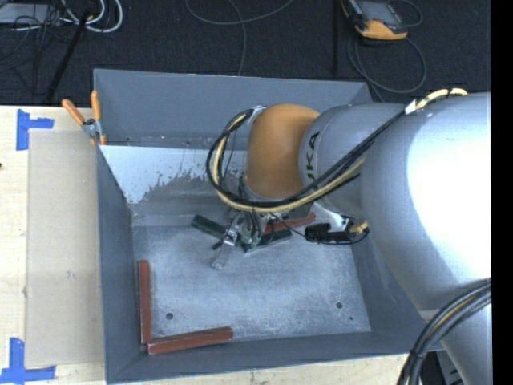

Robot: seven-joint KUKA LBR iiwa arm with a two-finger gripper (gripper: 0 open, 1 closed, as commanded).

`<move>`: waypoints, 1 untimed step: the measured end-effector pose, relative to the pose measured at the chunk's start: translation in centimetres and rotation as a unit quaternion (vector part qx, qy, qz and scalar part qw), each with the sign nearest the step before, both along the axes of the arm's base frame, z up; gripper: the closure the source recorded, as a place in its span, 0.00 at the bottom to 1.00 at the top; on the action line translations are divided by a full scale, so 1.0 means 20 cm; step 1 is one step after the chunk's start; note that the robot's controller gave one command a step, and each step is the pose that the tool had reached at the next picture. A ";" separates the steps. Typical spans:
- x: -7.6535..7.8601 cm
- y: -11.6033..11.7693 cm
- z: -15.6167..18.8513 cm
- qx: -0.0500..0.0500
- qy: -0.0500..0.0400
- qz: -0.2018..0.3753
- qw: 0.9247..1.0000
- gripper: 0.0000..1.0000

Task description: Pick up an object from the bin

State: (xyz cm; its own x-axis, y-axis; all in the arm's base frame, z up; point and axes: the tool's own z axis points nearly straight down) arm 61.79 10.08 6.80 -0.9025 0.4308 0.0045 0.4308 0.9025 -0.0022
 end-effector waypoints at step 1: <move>0.00 0.00 0.00 0.000 -0.001 -0.001 1.000 0.00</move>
Offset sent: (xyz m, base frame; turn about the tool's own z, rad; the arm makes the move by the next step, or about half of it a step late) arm 0.0000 0.0000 0.0000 0.0000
